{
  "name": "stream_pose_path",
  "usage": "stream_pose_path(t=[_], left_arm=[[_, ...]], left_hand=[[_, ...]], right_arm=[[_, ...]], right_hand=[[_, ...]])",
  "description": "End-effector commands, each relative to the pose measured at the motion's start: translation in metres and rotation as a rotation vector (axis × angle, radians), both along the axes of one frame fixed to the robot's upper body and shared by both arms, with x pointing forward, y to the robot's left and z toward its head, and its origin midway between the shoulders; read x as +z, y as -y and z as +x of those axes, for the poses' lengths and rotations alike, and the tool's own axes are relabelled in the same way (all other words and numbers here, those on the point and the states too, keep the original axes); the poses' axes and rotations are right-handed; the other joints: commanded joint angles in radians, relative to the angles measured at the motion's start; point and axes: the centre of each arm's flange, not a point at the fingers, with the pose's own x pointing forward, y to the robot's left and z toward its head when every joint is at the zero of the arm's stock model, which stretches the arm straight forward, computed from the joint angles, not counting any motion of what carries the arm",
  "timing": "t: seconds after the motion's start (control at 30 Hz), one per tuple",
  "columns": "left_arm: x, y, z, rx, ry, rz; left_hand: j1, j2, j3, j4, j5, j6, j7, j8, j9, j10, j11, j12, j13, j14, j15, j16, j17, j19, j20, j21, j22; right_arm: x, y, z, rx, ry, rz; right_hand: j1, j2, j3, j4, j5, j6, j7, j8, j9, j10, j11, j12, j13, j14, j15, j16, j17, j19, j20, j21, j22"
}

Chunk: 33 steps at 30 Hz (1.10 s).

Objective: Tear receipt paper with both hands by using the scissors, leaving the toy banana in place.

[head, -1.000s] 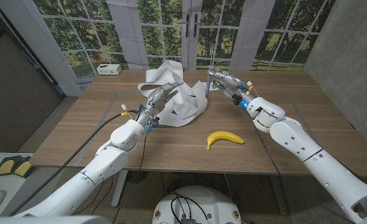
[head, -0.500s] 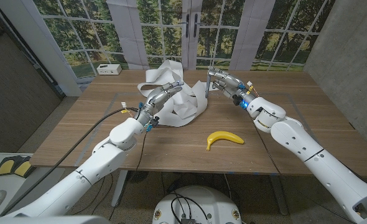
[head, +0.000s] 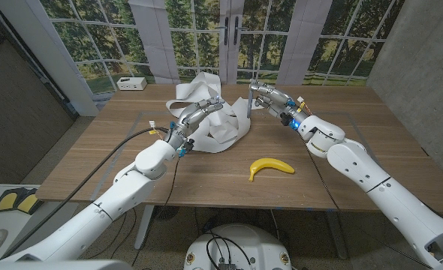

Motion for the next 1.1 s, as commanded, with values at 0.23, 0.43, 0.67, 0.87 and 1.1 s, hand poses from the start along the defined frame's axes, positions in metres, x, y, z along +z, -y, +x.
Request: stream_pose_path(t=[0.23, 0.43, 0.67, 0.87, 1.1], left_arm=[[-0.0021, 0.0089, 0.0037, -0.061, -0.026, 0.016], [-0.0019, 0.0097, 0.0059, -0.08, -0.029, 0.016], [0.0006, 0.0111, 0.0064, -0.095, -0.023, 0.025], [0.0008, 0.0143, 0.0069, -0.109, -0.029, 0.026], [-0.0007, 0.0167, 0.0084, -0.116, -0.036, 0.036]], left_hand=[[-0.018, -0.031, -0.034, 0.01, 0.003, 0.008, 0.01, 0.001, 0.006, -0.008, -0.005, 0.005, 0.006, -0.01, -0.006, 0.006, 0.001, -0.006, -0.003, 0.004, 0.004], [-0.019, -0.026, -0.038, 0.013, 0.003, 0.029, 0.022, 0.008, 0.008, -0.007, -0.005, 0.006, 0.007, -0.014, -0.007, 0.005, 0.001, -0.012, -0.002, 0.002, 0.004], [-0.014, -0.017, -0.039, 0.014, 0.004, 0.057, 0.032, 0.015, 0.007, 0.001, -0.01, 0.01, 0.008, -0.014, -0.007, 0.006, 0.001, -0.012, -0.004, 0.003, 0.004], [-0.012, -0.014, -0.04, 0.014, 0.005, 0.06, 0.031, 0.014, 0.006, 0.002, -0.01, 0.011, 0.008, -0.015, -0.007, 0.006, 0.001, -0.012, -0.004, 0.003, 0.004], [-0.009, -0.01, -0.041, 0.014, 0.005, 0.057, 0.032, 0.01, 0.005, 0.001, -0.007, 0.011, 0.008, -0.016, -0.008, 0.006, 0.001, -0.013, -0.004, 0.003, 0.005]], right_arm=[[-0.0014, -0.0048, 0.0045, 0.026, -0.018, -0.006], [-0.0017, -0.0056, 0.0055, 0.03, -0.021, -0.005], [-0.0019, -0.008, 0.0066, 0.033, -0.028, -0.007], [-0.0016, -0.0106, 0.0069, 0.041, -0.028, -0.007], [-0.0023, -0.0117, 0.0071, 0.046, -0.032, -0.011]], right_hand=[[0.074, 0.083, 0.004, 0.003, 0.001, -0.008, -0.011, -0.001, 0.004, 0.031, -0.047, 0.051, 0.003, -0.004, -0.128, 0.011, 0.003, -0.007, -0.154, 0.006, -0.005], [0.074, 0.084, 0.004, 0.003, -0.001, -0.008, -0.01, 0.0, 0.004, 0.033, -0.046, 0.051, 0.001, -0.006, -0.128, 0.013, 0.003, -0.003, -0.153, 0.008, -0.009], [0.073, 0.084, 0.003, 0.003, -0.002, -0.009, -0.011, 0.0, 0.004, 0.031, -0.049, 0.051, -0.001, -0.007, -0.128, 0.015, 0.003, -0.002, -0.154, 0.008, -0.012], [0.073, 0.084, 0.003, 0.003, -0.004, -0.008, -0.012, 0.0, 0.005, 0.031, -0.049, 0.052, 0.0, -0.008, -0.128, 0.017, 0.003, -0.003, -0.154, 0.008, -0.015], [0.072, 0.085, 0.003, 0.003, -0.006, -0.008, -0.011, 0.001, 0.005, 0.032, -0.049, 0.053, -0.001, -0.009, -0.128, 0.02, 0.003, -0.003, -0.154, 0.009, -0.019]])
